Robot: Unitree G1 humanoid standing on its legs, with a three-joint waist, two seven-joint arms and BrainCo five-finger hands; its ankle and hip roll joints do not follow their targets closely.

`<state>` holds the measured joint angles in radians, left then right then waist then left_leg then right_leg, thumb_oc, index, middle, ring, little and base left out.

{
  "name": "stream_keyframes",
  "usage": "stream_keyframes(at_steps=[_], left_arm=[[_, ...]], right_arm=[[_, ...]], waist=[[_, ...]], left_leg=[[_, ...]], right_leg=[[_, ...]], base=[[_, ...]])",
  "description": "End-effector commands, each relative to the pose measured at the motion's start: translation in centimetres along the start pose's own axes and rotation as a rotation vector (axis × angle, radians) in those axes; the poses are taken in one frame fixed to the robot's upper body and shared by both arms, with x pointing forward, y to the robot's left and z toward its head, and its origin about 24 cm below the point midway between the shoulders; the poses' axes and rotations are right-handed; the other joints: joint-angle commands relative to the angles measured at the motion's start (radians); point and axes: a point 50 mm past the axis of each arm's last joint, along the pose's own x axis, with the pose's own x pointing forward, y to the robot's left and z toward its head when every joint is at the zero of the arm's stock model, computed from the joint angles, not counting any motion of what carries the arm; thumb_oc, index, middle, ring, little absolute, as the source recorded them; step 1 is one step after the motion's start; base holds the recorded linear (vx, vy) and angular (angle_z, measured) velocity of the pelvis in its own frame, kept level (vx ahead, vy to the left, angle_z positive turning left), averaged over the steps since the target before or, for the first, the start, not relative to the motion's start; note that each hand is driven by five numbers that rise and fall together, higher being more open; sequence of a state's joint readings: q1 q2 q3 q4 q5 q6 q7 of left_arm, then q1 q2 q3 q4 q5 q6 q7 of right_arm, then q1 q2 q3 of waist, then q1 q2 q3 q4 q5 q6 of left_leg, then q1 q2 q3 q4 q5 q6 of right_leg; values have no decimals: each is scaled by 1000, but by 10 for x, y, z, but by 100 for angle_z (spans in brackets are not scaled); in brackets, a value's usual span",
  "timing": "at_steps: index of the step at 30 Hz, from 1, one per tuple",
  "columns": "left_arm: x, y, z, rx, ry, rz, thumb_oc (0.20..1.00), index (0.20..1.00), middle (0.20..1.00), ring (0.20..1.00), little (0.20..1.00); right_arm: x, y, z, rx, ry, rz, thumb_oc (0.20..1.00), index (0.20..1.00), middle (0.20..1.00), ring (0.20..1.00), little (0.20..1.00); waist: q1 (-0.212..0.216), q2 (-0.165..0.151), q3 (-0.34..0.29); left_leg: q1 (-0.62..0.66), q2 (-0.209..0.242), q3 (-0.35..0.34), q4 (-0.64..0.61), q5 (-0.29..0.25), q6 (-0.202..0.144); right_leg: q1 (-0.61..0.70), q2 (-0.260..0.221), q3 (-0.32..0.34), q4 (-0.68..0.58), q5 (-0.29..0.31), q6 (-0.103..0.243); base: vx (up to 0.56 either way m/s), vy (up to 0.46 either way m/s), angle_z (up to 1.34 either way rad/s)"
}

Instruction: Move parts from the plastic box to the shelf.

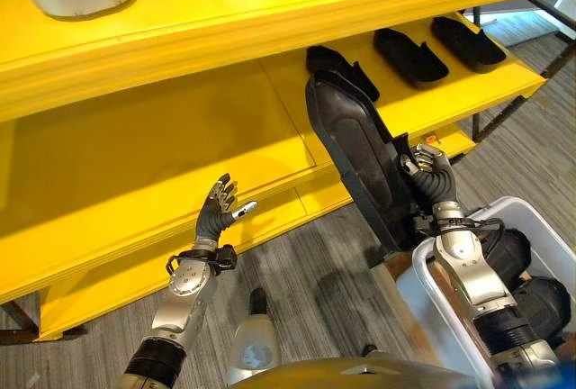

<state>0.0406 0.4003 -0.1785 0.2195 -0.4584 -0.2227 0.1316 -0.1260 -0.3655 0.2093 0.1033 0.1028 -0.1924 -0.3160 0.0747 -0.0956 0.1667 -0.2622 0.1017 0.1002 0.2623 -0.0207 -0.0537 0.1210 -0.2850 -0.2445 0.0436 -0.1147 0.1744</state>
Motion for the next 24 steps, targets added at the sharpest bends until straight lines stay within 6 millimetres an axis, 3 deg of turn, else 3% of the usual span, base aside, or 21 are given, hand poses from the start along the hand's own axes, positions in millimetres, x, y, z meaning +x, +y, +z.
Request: stream_keyframes(at_steps=[1, 2, 5, 8, 9, 10, 12, 13, 15, 18, 19, 24], left_arm=[[6, 0, 28, 33, -137, -28, 1000, 1000, 1000, 1000, 1000], [6, 0, 29, 33, -140, -28, 1000, 1000, 1000, 1000, 1000], [5, -1, 29, 13, -146, -22, 1000, 1000, 1000, 1000, 1000], [6, -4, 28, -20, -142, -21, 1000, 1000, 1000, 1000, 1000], [6, -5, 29, -17, -145, -29, 1000, 1000, 1000, 1000, 1000], [7, -5, 30, -10, -149, -30, 1000, 1000, 1000, 1000, 1000], [7, -2, 29, 9, -147, -22, 1000, 1000, 1000, 1000, 1000], [6, -3, 27, 38, -136, -43, 1000, 1000, 1000, 1000, 1000], [6, -5, 26, 29, -139, -49, 1000, 1000, 1000, 1000, 1000], [3, -2, 24, 4, -128, -31, 1000, 1000, 1000, 1000, 1000], [1, -1, 21, -5, -114, -30, 1000, 1000, 1000, 1000, 1000], [-4, -3, 15, -24, -88, -42, 1000, 1000, 1000, 1000, 1000]], right_arm=[[14, 2, 36, 47, -186, 18, 200, 200, 200, 200, 200], [15, 4, 37, 48, -184, 28, 200, 200, 200, 200, 200], [14, 9, 36, 61, -181, 36, 200, 200, 200, 200, 200], [17, 8, 36, 88, -172, 28, 200, 200, 200, 200, 200], [20, 7, 39, 83, -183, 25, 200, 200, 200, 200, 200], [23, 8, 43, 76, -201, 25, 200, 200, 200, 200, 200], [25, 8, 47, 54, -221, 33, 200, 200, 200, 200, 200], [19, 2, 42, 54, -207, 32, 200, 200, 200, 200, 200], [19, 2, 42, 52, -202, 37, 200, 200, 200, 200, 200], [20, 1, 43, 41, -211, 57, 200, 200, 200, 200, 200], [21, 0, 43, 48, -210, 60, 200, 200, 200, 200, 200], [23, 5, 44, 73, -208, 75, 200, 200, 200, 200, 200]], waist=[[-4, 9, -39], [-14, 22, -29], [-20, 47, -15], [-41, 56, 1], [-49, 56, 14], [-46, 50, 24], [-44, 39, 32], [-47, 20, 27], [-45, 14, 18], [-42, 11, 5], [-41, 13, 3], [-35, 16, 6]], left_leg=[[41, -36, 17, -40, -26, 76], [65, -49, 14, -58, -27, 93], [117, -73, 10, -103, -41, 113], [148, -82, -14, -126, -45, 98], [158, -80, -21, -122, -54, 87], [163, -73, -19, -112, -65, 73], [168, -61, -17, -79, -88, 58], [167, -66, -49, -70, -91, 40], [161, -66, -58, -73, -84, 32], [168, -29, -78, -83, -71, 3], [176, -1, -86, -100, -56, -11], [194, 38, -79, -139, -34, -22]], right_leg=[[-63, -26, 71, 255, 231, -6], [-100, -24, 92, 331, 253, -13], [-156, -38, 79, 388, 253, -25], [-196, -26, 63, 267, 219, -30], [-207, -32, 68, 157, 221, -20], [-243, -68, 44, 68, 245, -2], [-220, -73, 11, 3, 259, 17], [-181, -48, 73, 21, 215, 19], [-179, -48, 52, 21, 220, 22], [-158, -32, 2, 39, 197, 15], [-147, -12, -15, 48, 164, 4], [-157, 9, -24, 73, 134, -5]], base=[[123, 352, 17], [80, 287, 17], [76, 181, 23], [144, -9, 8], [126, -157, 25], [114, -165, 38], [139, -194, 31], [139, -253, 30], [77, -183, 71], [90, -229, 55], [89, -266, 42], [30, -124, -1]])
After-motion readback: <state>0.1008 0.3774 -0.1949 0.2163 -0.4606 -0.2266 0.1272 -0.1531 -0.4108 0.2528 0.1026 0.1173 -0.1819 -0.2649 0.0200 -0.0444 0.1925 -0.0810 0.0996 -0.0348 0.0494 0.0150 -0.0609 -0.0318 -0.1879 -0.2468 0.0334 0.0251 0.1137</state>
